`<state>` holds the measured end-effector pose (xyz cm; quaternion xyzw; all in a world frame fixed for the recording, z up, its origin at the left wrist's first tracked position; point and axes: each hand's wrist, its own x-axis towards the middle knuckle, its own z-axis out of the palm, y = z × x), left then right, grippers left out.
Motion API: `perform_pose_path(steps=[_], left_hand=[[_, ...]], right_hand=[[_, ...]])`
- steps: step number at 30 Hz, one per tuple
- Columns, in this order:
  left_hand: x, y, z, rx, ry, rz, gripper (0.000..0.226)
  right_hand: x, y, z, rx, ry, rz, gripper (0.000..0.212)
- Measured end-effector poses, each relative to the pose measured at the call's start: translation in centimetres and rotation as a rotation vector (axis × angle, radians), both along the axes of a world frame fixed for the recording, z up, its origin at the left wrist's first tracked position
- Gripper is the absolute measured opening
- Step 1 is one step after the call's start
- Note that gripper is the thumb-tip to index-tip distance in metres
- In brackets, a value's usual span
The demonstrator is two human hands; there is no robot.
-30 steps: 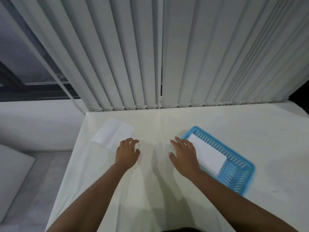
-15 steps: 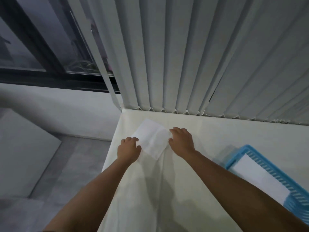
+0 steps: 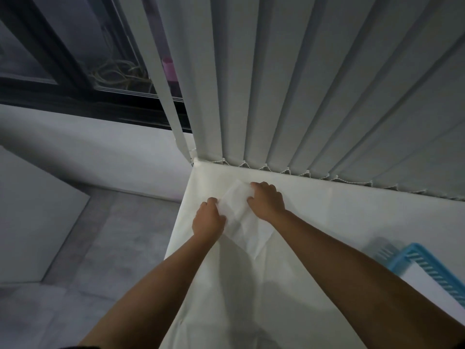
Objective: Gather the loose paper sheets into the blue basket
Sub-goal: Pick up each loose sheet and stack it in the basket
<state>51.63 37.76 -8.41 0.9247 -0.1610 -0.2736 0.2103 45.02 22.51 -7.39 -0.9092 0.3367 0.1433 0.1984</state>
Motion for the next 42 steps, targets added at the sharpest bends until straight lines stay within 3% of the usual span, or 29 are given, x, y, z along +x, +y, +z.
perform_pose_path(steps=[3,7,11,13,15,21,24,32,39,42], left_hand=[[0.6,-0.5,-0.3,-0.03,0.029,-0.012,0.041],[1.0,-0.8,0.2,-0.002,-0.139,-0.127,0.042],[0.7,-0.9,0.9,-0.08,-0.262,-0.21,0.037],[0.0,-0.9,1.2,-0.121,-0.249,-0.238,0.034],[-0.8,-0.8,1.5,-0.172,-0.175,-0.265,0.029],[-3.3,-0.2,1.7,-0.282,0.069,-0.464,0.021],[-4.1,0.0,1.4,-0.212,0.13,-0.482,0.033],[-4.2,0.0,-0.1,-0.078,-0.149,-0.302,0.035],[-4.4,-2.6,0.2,0.005,-0.046,-0.245,0.041],[-4.2,-3.6,0.3,0.036,0.03,-0.193,0.028]], right_hand=[[1.4,-0.8,-0.2,0.147,-0.048,-0.104,0.054],[2.7,-1.9,0.3,0.398,-0.164,-0.193,0.066],[2.7,-2.8,1.4,0.25,-0.171,0.011,0.048],[2.1,-3.1,2.0,0.119,-0.176,0.119,0.029],[1.0,-3.3,2.6,0.018,-0.193,0.172,0.024],[-4.4,-3.6,3.1,-0.055,-0.198,0.197,0.025],[-6.5,-3.5,2.6,-0.057,-0.113,0.199,0.032],[-11.0,-1.3,1.0,-0.073,0.102,0.254,0.051],[-14.3,0.9,0.4,-0.083,0.055,0.091,0.052],[-16.1,2.1,0.2,-0.067,-0.022,-0.015,0.043]])
